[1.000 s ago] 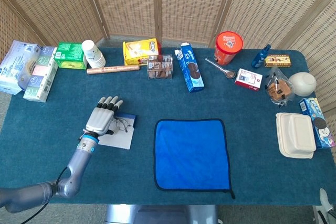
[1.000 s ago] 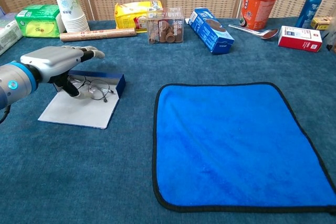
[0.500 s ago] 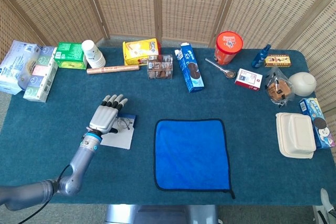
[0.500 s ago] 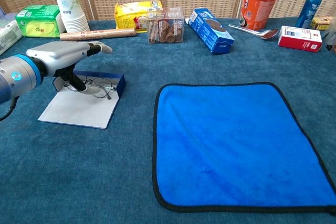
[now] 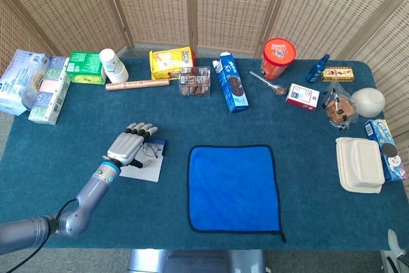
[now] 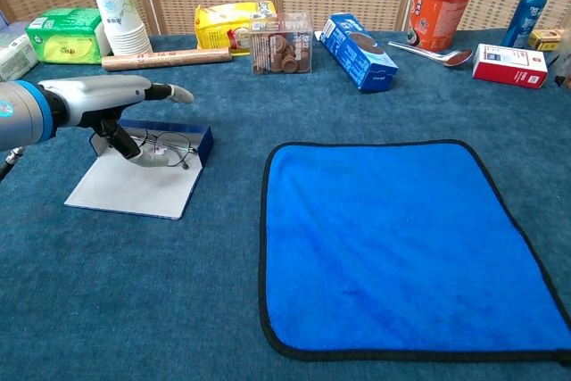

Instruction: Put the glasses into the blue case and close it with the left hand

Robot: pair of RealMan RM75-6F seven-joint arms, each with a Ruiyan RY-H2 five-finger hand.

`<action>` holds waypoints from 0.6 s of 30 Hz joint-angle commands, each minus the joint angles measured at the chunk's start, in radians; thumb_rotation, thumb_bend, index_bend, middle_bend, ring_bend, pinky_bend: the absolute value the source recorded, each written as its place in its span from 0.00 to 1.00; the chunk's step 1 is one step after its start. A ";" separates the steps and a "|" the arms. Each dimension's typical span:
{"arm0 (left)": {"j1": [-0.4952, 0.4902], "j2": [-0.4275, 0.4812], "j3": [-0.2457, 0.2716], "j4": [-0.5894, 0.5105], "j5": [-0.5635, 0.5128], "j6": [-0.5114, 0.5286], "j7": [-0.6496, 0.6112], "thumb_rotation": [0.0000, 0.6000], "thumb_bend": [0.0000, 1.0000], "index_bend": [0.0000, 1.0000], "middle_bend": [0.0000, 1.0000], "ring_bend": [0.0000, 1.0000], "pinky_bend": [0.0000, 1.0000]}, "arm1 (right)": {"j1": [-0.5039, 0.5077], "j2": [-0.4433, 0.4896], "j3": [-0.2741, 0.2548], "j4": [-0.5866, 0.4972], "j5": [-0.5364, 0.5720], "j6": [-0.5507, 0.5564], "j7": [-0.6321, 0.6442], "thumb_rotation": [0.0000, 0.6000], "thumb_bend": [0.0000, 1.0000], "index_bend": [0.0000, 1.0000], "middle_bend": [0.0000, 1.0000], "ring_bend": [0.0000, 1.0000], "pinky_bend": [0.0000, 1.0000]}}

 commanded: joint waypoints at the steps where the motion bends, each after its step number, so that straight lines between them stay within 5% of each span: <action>1: -0.015 0.005 0.007 -0.001 -0.016 -0.012 0.003 0.79 0.25 0.04 0.10 0.02 0.06 | -0.003 -0.001 0.000 0.002 0.001 0.003 0.002 0.66 0.33 0.03 0.13 0.00 0.13; 14: -0.062 0.094 0.081 -0.108 -0.095 -0.070 0.026 0.78 0.26 0.05 0.14 0.07 0.19 | -0.003 0.000 -0.001 0.000 -0.013 0.015 0.004 0.67 0.33 0.03 0.13 0.00 0.13; 18: -0.045 0.115 0.105 -0.152 -0.075 -0.051 -0.001 0.78 0.26 0.05 0.14 0.05 0.17 | -0.001 -0.001 -0.003 -0.001 -0.021 0.017 0.004 0.67 0.33 0.03 0.13 0.00 0.13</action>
